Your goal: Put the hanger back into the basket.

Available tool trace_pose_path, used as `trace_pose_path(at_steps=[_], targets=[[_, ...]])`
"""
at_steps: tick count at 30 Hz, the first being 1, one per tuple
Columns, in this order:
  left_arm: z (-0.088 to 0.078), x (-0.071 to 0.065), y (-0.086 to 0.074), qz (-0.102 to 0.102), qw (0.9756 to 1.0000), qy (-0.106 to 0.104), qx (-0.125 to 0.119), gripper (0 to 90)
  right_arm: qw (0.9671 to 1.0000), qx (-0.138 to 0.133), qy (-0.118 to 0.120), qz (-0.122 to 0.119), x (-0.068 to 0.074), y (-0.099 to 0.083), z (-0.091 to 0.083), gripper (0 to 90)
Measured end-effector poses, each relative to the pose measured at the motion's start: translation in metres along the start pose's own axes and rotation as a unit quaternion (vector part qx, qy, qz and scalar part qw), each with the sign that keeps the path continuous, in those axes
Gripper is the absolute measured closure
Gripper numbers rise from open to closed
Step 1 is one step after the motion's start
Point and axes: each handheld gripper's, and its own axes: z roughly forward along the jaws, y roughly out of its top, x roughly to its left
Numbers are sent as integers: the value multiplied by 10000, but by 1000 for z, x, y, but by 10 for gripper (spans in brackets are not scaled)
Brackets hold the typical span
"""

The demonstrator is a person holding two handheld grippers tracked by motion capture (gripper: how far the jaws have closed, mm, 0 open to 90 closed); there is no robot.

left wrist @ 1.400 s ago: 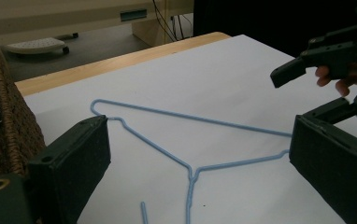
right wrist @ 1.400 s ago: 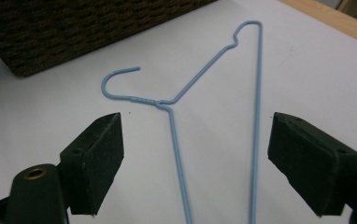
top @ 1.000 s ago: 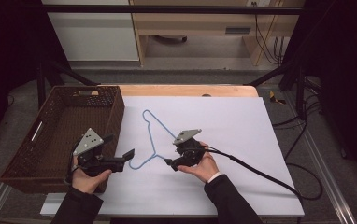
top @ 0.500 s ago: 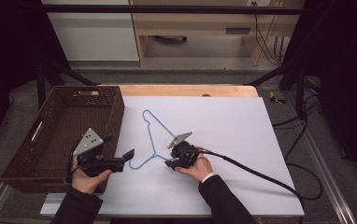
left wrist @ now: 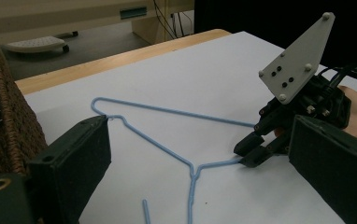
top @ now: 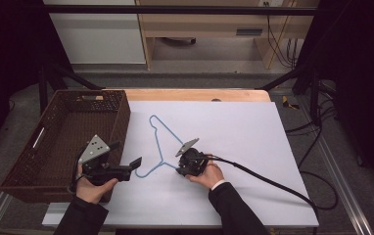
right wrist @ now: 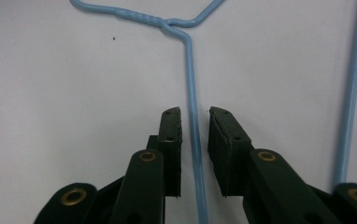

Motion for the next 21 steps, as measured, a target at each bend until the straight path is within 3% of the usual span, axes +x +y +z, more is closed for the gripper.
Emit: trace_pose_path(at_steps=[11, 21], targets=[[1, 0, 0, 9, 10000, 0, 19, 55, 9999, 115, -32, -66, 3, -1, -2, 863], [1, 0, -1, 20, 10000, 1, 29, 55, 9999, 109, -4, -63, 2, -1, -1, 875]])
